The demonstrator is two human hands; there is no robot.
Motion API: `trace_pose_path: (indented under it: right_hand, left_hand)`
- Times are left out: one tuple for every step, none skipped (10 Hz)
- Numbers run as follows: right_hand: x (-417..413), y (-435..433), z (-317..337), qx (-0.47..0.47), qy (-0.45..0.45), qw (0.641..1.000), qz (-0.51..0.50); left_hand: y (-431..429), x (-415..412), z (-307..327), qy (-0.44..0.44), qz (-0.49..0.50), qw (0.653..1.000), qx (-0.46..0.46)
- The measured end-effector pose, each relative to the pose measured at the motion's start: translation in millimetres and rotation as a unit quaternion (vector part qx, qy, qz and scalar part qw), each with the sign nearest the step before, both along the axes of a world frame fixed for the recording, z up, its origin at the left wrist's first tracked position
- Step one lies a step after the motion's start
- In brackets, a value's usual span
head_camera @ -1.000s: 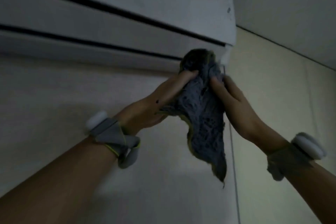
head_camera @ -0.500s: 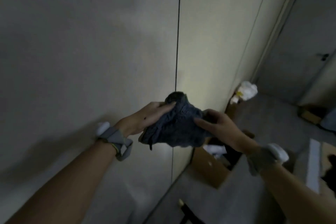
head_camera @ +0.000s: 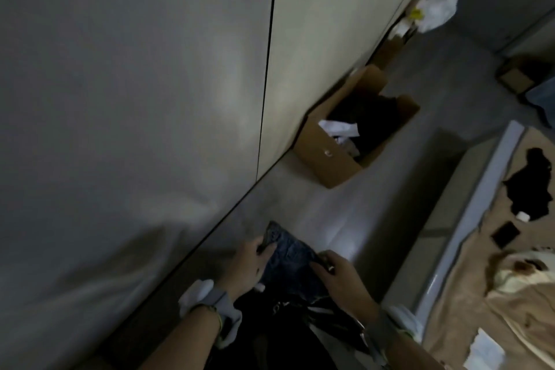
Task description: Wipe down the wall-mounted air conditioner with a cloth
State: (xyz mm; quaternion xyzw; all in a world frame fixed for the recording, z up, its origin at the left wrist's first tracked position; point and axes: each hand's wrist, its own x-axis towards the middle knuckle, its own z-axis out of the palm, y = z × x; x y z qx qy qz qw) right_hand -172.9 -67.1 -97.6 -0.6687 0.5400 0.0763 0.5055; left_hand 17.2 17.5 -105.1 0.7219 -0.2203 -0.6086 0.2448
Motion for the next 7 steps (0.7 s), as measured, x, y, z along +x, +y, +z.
trace_pose_path:
  right_hand:
    - [-9, -4, -47, 0.01, 0.031, 0.999, -0.008]
    - [-13, -17, -109, -0.01, 0.05, 0.998, -0.029]
    - [-14, -35, -143, -0.046, 0.065, 0.996, -0.049]
    - [-8, -44, -152, -0.074, 0.095, 0.991, -0.057]
    - [-1, -38, -142, -0.149, 0.124, 0.979, -0.066]
    - [15, -31, -118, -0.121, 0.111, 0.983, -0.081]
    - [27, -19, -78, -0.093, 0.044, 0.991, -0.083]
  left_hand:
    - [-4, -7, -54, -0.023, -0.005, 1.0, 0.017]
    - [-20, -15, -113, -0.032, 0.021, 0.999, 0.017]
    - [-35, -15, -144, -0.091, 0.019, 0.996, -0.007]
    - [-45, -10, -147, -0.119, 0.036, 0.992, -0.018]
    - [-40, -4, -134, -0.148, 0.081, 0.985, -0.034]
    - [-28, 9, -110, -0.081, 0.133, 0.988, -0.019]
    - [6, 22, -75, -0.071, 0.13, 0.989, -0.014]
